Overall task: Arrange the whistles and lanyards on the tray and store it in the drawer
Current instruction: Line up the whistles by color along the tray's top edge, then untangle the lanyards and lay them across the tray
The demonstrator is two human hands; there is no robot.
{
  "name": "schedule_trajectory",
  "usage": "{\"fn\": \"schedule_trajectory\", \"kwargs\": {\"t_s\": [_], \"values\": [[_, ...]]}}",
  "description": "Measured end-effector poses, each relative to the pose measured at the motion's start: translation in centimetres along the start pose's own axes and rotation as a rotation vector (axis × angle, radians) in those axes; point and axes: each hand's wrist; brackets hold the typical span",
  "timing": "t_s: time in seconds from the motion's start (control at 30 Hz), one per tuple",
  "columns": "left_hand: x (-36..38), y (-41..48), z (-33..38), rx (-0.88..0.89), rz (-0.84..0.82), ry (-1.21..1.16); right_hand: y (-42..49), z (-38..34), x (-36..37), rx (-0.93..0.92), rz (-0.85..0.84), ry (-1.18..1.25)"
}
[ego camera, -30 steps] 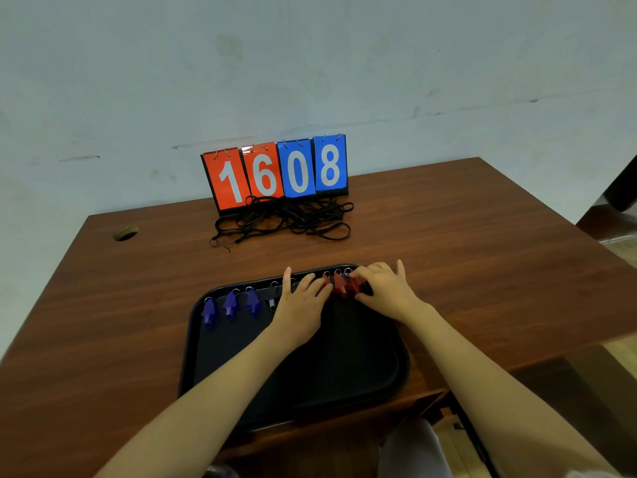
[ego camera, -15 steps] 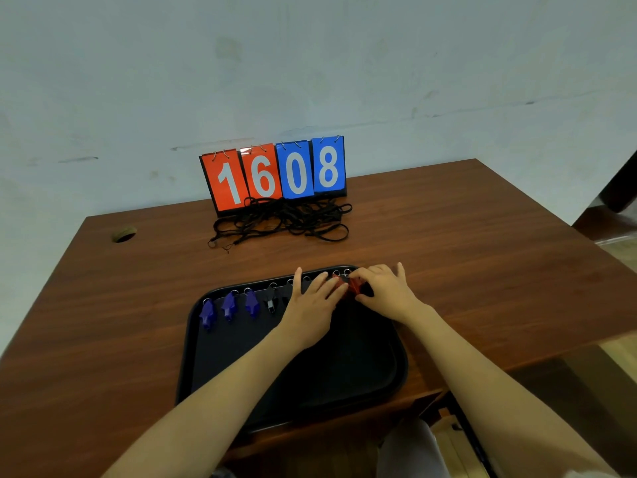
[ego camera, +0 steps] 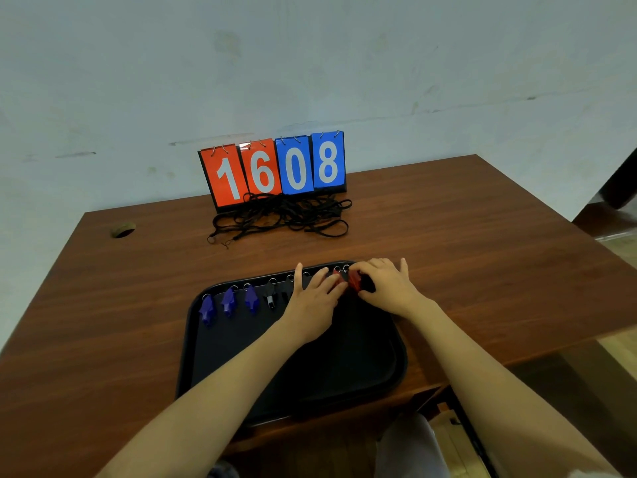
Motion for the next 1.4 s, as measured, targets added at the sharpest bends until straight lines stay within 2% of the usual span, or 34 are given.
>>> {"fn": "schedule_trajectory", "kwargs": {"t_s": [0.2,0.43,0.57,0.67,0.87,1.0,1.13,1.23,1.4], "values": [[-1.7,1.4,-3.2,-0.126,0.17,-0.064,2.8,-0.8,-2.8,-0.044,0.117,0.037],[-4.6,6.4,-11.5,-0.311,0.012,-0.158,11.5,-4.4,-5.3,-0.151,0.077,0.086],[-3.5,8.4,-15.7,-0.408,-0.099,-0.206,16.7,-6.7,-5.3,-0.18,0.006,0.085],[-2.1,9.5,-17.8,-0.436,-0.102,-0.239,20.2,-8.2,-4.2,-0.173,-0.017,0.038],[0.9,10.3,-19.2,-0.412,0.004,-0.208,23.8,-7.7,-1.3,-0.072,0.096,-0.127],[1.1,10.2,-19.2,-0.446,-0.024,-0.178,23.3,-7.3,-1.6,-0.081,0.169,-0.051],[-0.2,9.5,-18.5,-0.452,-0.076,-0.175,21.0,-7.9,-5.2,-0.116,0.384,0.064],[-3.4,8.7,-17.2,-0.443,0.03,-0.433,18.0,-9.3,-8.9,-0.155,0.35,0.353],[-12.6,7.4,-12.8,-0.23,0.423,-0.831,12.4,-12.2,-15.3,-0.285,0.378,0.645]]}}
Point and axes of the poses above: each hand's wrist, its own y-axis towards the middle knuckle, its own x-axis out of the palm, z = x × y, and after that the axes turned 10 degrees about -z, right-handed
